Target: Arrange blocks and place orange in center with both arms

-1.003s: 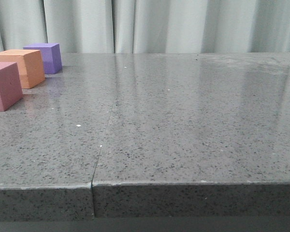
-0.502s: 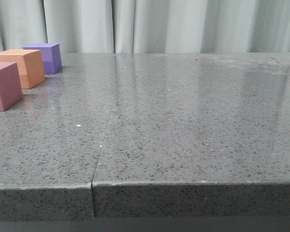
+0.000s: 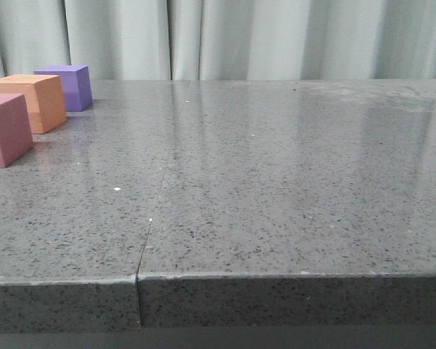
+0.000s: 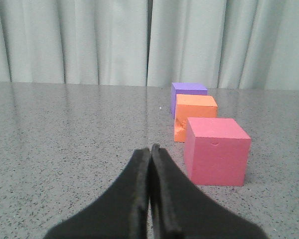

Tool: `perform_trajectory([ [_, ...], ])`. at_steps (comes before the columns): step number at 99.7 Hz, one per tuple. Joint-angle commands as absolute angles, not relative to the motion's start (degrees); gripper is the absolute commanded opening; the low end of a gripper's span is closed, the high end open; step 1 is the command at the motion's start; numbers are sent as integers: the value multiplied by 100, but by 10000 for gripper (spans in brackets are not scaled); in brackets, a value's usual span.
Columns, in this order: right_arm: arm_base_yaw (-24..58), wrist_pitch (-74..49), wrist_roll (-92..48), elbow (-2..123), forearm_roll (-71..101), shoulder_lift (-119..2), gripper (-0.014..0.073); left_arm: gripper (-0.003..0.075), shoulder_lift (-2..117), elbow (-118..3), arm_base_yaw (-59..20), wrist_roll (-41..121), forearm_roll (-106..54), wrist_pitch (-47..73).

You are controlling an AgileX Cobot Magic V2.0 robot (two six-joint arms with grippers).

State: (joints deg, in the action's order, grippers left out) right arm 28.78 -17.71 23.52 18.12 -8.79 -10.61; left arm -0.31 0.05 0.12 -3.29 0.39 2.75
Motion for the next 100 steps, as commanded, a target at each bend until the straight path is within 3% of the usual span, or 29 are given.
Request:
perform_trajectory([
  [1, 2503, -1257, 1927, 1869, -555, -1100, -67, -20, -194, 236, 18, -335, 0, -209],
  [17, 1677, -819, 366, 1527, 387, -1100, -67, -20, -194, 236, 18, -335, 0, -209],
  [43, 608, 324, 271, 663, 347, -1094, -67, -20, -194, 236, 18, -335, 0, -209],
  [75, 244, 1007, 469, -49, 57, -639, -67, -20, -194, 236, 18, -335, 0, -209],
  [100, 152, 488, 530, -61, -70, -278, -67, -20, -194, 236, 18, -335, 0, -209],
])
